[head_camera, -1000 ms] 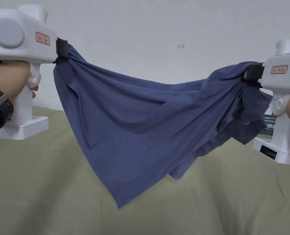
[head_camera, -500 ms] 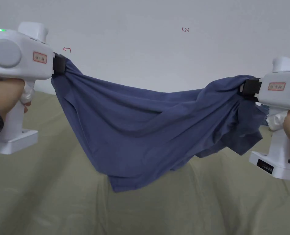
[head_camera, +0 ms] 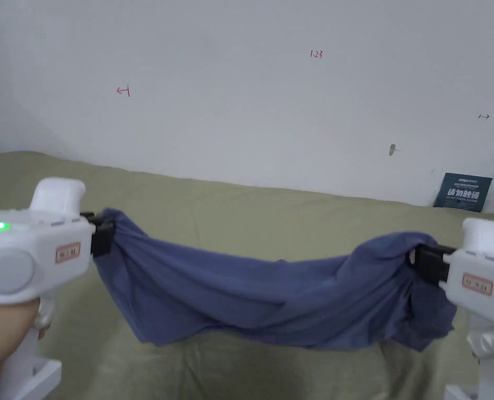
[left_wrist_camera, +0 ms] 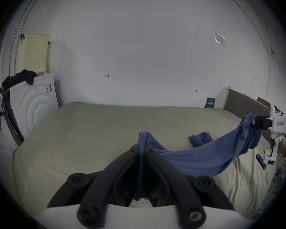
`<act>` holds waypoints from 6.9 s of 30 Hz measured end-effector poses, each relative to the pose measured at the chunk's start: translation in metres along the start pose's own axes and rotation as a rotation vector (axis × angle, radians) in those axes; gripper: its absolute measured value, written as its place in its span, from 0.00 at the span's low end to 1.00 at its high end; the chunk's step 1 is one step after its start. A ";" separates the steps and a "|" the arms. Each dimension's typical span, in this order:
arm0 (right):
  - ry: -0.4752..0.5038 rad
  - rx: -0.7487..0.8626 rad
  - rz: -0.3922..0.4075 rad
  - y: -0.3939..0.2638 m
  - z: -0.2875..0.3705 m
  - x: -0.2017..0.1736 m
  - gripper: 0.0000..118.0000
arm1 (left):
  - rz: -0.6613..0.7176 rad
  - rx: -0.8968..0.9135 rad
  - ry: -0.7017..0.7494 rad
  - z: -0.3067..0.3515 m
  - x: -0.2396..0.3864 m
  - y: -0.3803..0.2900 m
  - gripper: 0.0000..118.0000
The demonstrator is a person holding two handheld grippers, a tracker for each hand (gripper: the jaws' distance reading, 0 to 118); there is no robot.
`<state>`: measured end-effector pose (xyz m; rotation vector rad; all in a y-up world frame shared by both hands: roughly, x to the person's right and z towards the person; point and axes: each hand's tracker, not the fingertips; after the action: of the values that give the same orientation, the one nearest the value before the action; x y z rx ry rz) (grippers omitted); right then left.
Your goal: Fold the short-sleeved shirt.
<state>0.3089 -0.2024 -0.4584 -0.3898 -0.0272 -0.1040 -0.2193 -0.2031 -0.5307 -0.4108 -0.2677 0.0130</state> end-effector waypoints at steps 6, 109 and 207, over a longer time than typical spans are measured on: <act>0.047 -0.093 -0.009 -0.051 0.025 0.011 0.11 | -0.041 -0.099 -0.054 0.032 -0.005 -0.055 0.01; 0.137 -0.079 0.025 -0.047 0.138 -0.072 0.01 | 0.063 -0.397 0.005 0.082 0.006 -0.164 0.01; 0.031 0.351 0.244 0.314 0.022 -0.077 0.01 | -0.191 0.192 0.093 -0.035 -0.012 0.272 0.01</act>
<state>0.2657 0.1023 -0.5598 -0.0391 0.0326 0.1350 -0.2106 0.0315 -0.6726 -0.1931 -0.2108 -0.1665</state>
